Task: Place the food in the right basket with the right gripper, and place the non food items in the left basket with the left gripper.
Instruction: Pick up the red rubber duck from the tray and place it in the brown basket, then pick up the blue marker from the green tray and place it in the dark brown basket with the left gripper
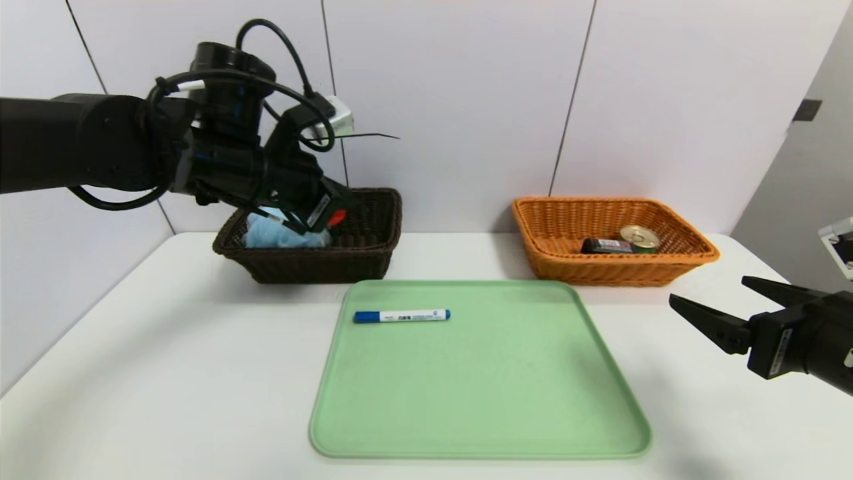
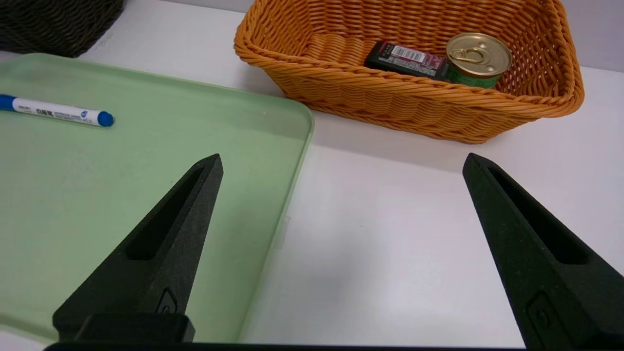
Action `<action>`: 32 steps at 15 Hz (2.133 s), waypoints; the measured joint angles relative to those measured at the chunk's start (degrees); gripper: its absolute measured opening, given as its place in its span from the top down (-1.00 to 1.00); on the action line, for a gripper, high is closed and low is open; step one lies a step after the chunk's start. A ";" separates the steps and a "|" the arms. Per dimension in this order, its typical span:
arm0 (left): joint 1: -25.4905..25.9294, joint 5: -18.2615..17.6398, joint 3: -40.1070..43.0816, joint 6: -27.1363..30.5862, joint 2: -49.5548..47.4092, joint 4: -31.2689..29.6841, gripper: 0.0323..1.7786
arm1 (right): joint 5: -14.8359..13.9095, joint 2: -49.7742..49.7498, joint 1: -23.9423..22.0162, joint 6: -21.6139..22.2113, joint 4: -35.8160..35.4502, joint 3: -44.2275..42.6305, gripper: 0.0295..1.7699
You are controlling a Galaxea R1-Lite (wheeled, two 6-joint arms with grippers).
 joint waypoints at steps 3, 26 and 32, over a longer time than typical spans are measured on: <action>5.99 0.02 -1.84 -1.41 3.52 -7.85 0.68 | 0.09 -0.04 0.20 -0.33 0.02 0.33 -0.92; 2.32 13.76 -2.84 -14.06 19.02 -27.88 -0.11 | 0.20 0.24 1.57 -4.13 0.02 2.56 -0.92; 2.43 13.26 -3.01 -13.76 16.42 -28.60 -0.55 | 0.17 0.13 1.57 -4.35 0.00 2.65 -0.92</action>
